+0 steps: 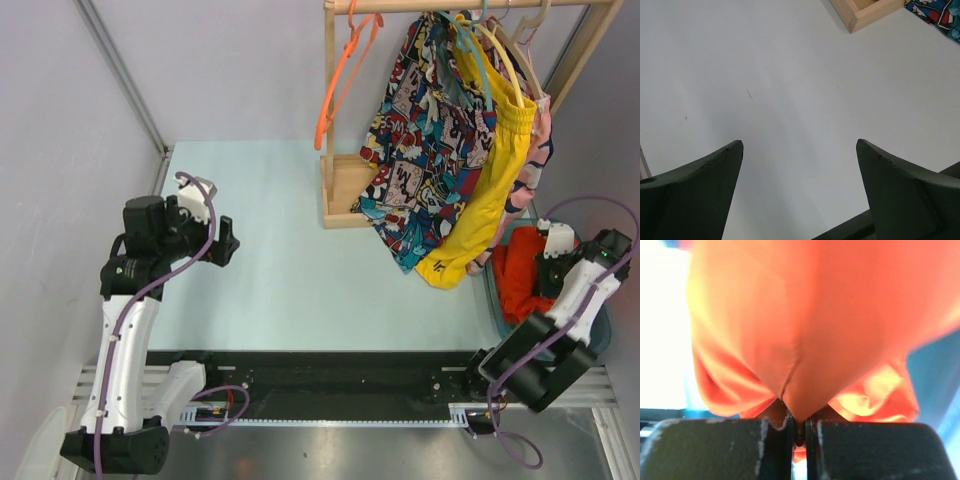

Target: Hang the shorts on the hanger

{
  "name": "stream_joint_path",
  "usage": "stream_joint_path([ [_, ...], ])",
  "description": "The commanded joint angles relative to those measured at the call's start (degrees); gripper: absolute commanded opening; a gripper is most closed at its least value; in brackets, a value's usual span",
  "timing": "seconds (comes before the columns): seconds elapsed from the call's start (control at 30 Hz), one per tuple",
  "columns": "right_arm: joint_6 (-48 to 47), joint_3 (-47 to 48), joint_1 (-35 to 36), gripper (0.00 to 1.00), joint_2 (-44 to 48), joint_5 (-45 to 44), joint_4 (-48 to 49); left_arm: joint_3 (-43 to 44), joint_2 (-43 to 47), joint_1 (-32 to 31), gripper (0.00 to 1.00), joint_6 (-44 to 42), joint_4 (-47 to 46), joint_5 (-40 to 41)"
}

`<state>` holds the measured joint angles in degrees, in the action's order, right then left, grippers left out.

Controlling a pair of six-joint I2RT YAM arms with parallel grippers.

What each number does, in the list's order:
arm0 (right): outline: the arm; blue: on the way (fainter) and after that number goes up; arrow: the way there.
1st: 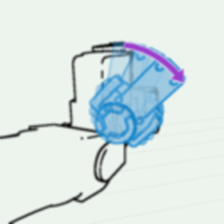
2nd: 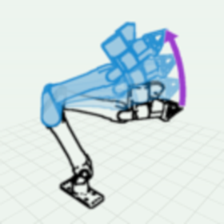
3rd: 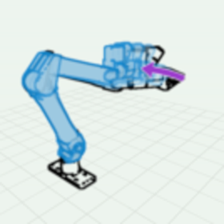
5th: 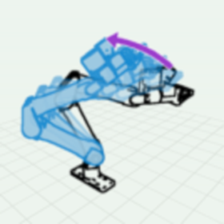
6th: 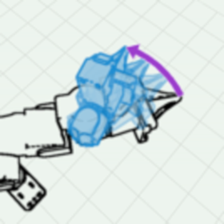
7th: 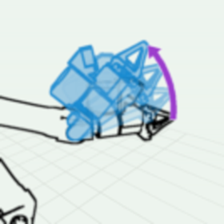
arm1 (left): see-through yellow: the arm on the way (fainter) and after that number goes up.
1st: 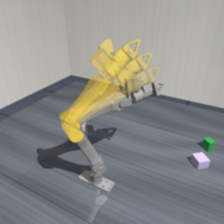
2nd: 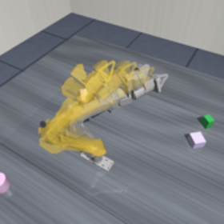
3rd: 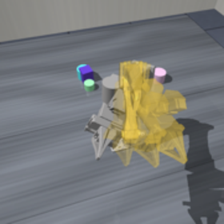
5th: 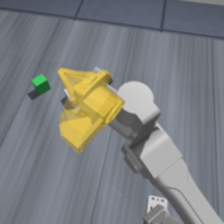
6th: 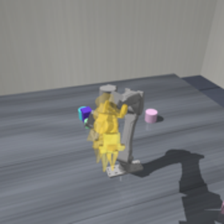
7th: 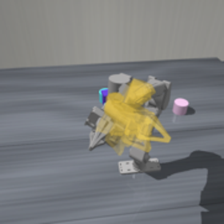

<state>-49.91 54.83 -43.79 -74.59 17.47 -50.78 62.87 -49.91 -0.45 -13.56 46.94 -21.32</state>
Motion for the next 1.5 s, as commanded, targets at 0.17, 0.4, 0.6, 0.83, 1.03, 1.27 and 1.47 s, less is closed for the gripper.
stream_joint_path([
  [0.17,-0.9,7.2,6.5,0.0,21.5,15.9,-18.6,3.3,-1.1,0.0,1.0,1.5,-3.3,-2.8],
  [0.4,14.4,17.1,31.2,0.0,22.1,15.1,-19.7,4.5,-1.0,-0.1,1.0,2.6,-3.0,-1.5],
  [0.6,21.5,23.1,46.7,0.0,21.0,19.5,-19.4,5.1,-0.6,-0.1,1.0,4.1,-2.9,-0.9],
  [0.83,20.7,32.1,57.0,0.0,14.7,24.6,-21.1,6.4,-2.8,-0.1,1.0,6.1,-2.6,-2.7],
  [1.03,21.3,41.3,69.8,0.0,5.9,20.9,-18.6,7.1,-4.2,-0.1,1.0,7.0,-2.1,-3.7],
  [1.27,30.0,54.8,78.2,0.0,-8.6,27.4,-11.1,8.9,-5.9,-0.1,1.0,6.1,0.4,-6.6],
  [1.47,41.3,29.8,67.5,0.11,-7.5,35.0,4.1,8.2,-5.4,0.0,1.0,2.6,2.5,-6.9],
])
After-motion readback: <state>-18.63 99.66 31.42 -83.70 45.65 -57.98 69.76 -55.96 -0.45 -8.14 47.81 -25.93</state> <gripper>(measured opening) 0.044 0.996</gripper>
